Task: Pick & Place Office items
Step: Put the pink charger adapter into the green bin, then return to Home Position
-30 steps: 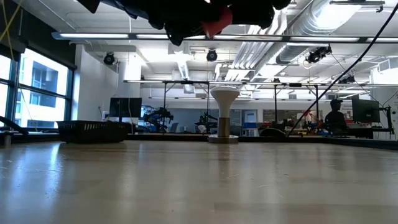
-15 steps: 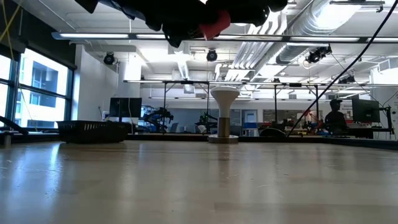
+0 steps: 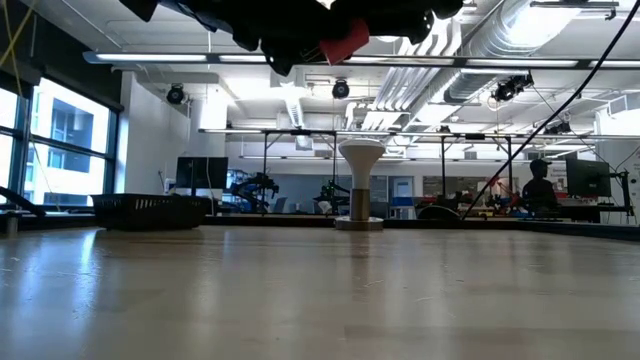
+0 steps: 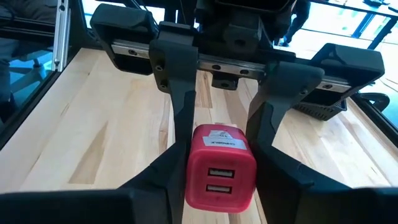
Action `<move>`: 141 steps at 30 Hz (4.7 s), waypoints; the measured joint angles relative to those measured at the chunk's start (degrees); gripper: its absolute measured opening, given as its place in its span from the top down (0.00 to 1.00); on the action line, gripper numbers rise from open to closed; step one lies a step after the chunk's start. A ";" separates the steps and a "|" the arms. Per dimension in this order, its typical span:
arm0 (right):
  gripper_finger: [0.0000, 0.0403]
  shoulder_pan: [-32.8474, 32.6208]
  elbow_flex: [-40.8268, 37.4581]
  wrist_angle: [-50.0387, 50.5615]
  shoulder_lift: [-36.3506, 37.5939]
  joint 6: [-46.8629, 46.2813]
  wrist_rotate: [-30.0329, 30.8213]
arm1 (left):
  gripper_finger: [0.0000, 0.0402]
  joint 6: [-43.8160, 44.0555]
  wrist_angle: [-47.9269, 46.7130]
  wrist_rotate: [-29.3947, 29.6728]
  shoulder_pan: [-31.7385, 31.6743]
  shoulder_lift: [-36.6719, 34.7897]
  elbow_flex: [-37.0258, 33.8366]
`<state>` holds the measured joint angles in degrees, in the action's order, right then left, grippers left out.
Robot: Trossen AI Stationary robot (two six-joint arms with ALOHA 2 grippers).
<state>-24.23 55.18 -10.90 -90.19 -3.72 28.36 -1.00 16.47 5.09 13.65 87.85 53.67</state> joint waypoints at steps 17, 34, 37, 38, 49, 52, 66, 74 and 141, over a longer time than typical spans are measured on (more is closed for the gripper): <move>0.65 -0.16 0.00 0.93 -0.04 0.47 0.37 | 0.48 0.62 -1.58 8.82 3.03 -0.06 0.11; 0.65 -9.02 -0.13 16.52 7.52 -10.98 14.23 | 0.47 -4.36 -7.51 17.74 8.22 -0.26 0.28; 0.65 -11.76 -0.12 24.25 11.04 -20.41 15.52 | 0.47 -3.54 -8.90 17.74 8.23 -0.25 0.21; 0.65 -12.75 -0.11 26.81 12.11 -23.97 15.25 | 0.47 -3.42 -9.35 17.74 8.22 -0.24 0.20; 0.65 -26.58 -0.07 45.03 17.16 -57.90 11.32 | 0.47 -3.29 -11.00 17.70 7.33 -0.15 0.11; 0.65 -30.82 -0.07 48.71 17.16 -69.00 10.03 | 0.47 -3.16 -11.15 17.68 7.24 -0.15 0.11; 0.65 -50.31 -0.07 51.00 16.43 -105.94 7.83 | 0.47 -3.07 -12.26 17.66 6.71 -0.11 0.09; 0.65 -51.76 -0.07 56.51 12.05 -126.05 -6.73 | 0.47 -3.07 -12.26 17.65 6.71 -0.11 0.09; 0.83 -29.36 -0.06 63.98 17.94 -72.74 6.86 | 0.47 2.48 -23.47 16.44 10.59 -9.03 0.04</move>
<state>-53.59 55.12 53.08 -72.25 -76.46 35.22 1.48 -6.99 21.53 24.23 78.83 53.71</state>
